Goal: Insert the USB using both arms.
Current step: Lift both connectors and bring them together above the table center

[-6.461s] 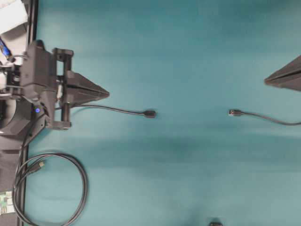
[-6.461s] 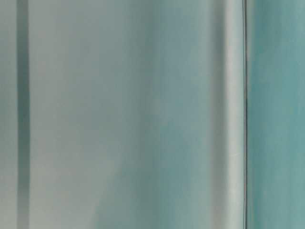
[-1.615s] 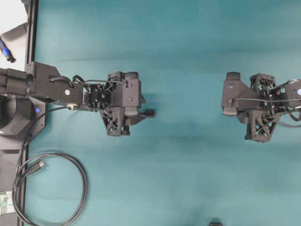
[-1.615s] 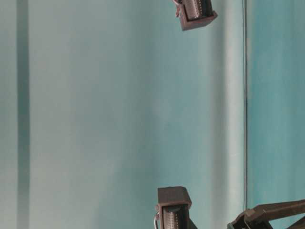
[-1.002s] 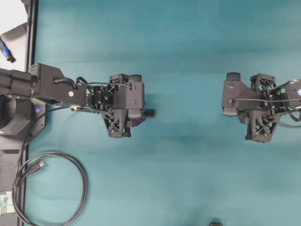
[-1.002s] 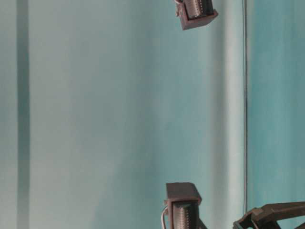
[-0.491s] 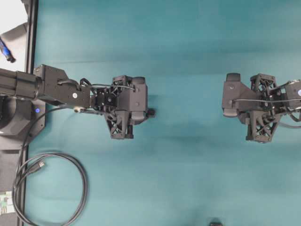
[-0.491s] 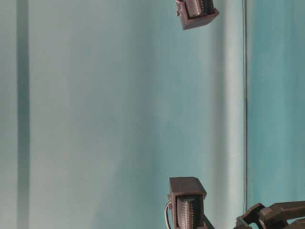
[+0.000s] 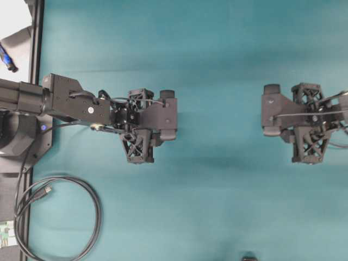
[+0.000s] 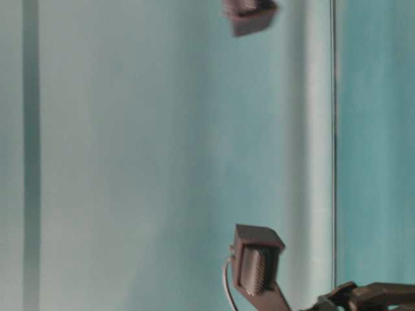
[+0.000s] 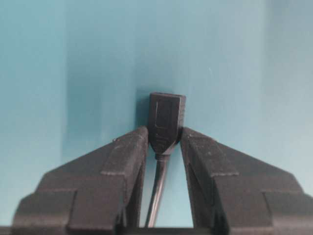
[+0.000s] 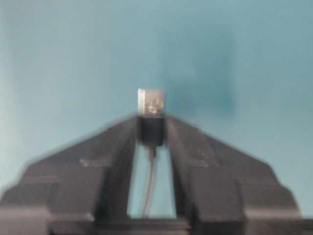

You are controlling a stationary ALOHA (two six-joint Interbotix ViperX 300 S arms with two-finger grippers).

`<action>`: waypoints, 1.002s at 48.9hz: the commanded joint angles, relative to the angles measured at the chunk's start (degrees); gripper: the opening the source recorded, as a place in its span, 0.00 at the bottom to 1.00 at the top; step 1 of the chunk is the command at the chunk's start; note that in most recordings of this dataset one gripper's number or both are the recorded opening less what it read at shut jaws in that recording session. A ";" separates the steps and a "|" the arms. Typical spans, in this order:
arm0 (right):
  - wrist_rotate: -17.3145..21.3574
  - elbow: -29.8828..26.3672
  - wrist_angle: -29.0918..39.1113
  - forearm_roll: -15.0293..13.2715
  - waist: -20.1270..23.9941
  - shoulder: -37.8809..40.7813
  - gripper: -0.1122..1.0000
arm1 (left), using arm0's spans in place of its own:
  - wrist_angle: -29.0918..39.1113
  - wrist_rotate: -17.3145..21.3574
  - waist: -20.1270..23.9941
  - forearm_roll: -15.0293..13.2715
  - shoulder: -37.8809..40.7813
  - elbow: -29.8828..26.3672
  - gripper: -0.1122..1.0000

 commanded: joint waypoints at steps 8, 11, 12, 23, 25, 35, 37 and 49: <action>0.18 -2.55 6.24 -1.58 0.18 -6.42 0.30 | 4.31 -1.32 0.26 -5.45 -6.86 -3.34 0.32; 0.18 -2.55 6.68 -2.11 0.18 -7.21 0.30 | 4.39 -1.23 0.88 -8.70 -8.26 -2.99 0.32; 0.18 -2.55 6.77 -2.29 0.18 -7.47 0.30 | 4.39 -1.23 1.05 -9.84 -8.88 -2.90 0.32; 0.35 -3.96 8.88 -6.59 0.35 -8.70 0.30 | 7.91 -0.35 3.34 -20.39 -15.56 -1.93 0.32; 0.35 -4.66 9.76 -7.82 0.53 -8.70 0.30 | 9.32 0.44 3.96 -22.15 -16.70 -2.02 0.32; 4.22 -7.91 15.21 -17.31 3.25 -8.70 0.30 | 15.03 11.25 9.32 -37.97 -20.48 -3.08 0.32; 5.54 -8.35 16.44 -19.34 4.22 -8.70 0.30 | 16.70 14.68 10.81 -42.63 -20.65 -3.43 0.32; 15.64 -10.37 25.58 -31.82 11.87 -8.70 0.30 | 32.52 36.39 20.39 -70.31 -16.44 -2.37 0.32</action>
